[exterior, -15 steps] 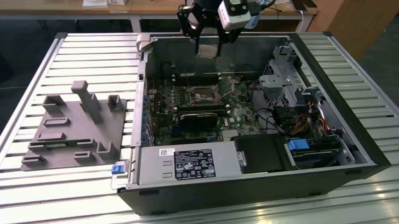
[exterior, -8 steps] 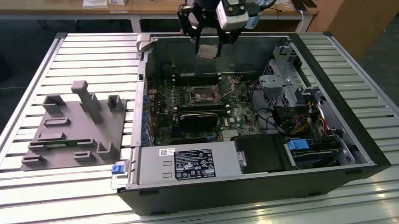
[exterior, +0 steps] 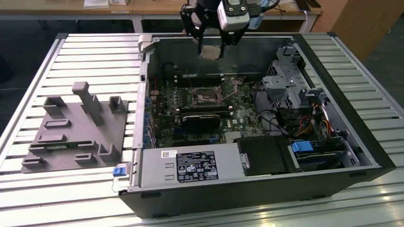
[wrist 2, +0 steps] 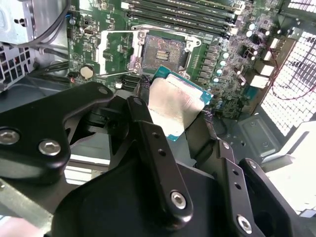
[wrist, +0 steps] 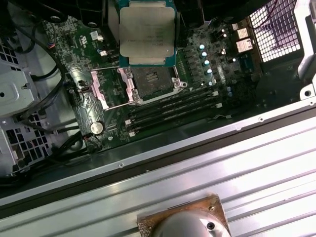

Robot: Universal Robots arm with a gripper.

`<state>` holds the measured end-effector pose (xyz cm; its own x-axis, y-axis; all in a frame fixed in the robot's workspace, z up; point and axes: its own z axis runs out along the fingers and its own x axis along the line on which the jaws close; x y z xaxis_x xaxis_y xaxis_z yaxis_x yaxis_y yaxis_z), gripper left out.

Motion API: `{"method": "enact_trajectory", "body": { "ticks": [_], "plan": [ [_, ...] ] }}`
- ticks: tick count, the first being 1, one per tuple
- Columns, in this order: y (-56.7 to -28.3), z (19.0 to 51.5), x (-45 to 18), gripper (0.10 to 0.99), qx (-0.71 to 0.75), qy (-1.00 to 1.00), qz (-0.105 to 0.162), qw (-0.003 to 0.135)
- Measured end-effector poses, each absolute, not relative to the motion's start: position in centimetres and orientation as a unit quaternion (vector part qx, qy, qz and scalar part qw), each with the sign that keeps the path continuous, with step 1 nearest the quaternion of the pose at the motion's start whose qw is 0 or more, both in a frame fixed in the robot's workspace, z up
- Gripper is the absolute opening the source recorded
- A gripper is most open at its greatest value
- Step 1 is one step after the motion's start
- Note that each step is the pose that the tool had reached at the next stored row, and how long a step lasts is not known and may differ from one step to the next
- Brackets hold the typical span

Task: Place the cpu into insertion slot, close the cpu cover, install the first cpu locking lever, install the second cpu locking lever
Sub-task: 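Place the cpu into insertion slot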

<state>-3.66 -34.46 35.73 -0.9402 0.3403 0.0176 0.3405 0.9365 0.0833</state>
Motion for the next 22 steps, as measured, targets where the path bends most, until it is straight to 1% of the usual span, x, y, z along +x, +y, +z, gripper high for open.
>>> {"method": "enact_trajectory", "body": {
  "ticks": [22],
  "plan": [
    [-34.46,35.6,-3.66,0.541,-0.239,-0.97,-0.042,-0.001]
  ]
}}
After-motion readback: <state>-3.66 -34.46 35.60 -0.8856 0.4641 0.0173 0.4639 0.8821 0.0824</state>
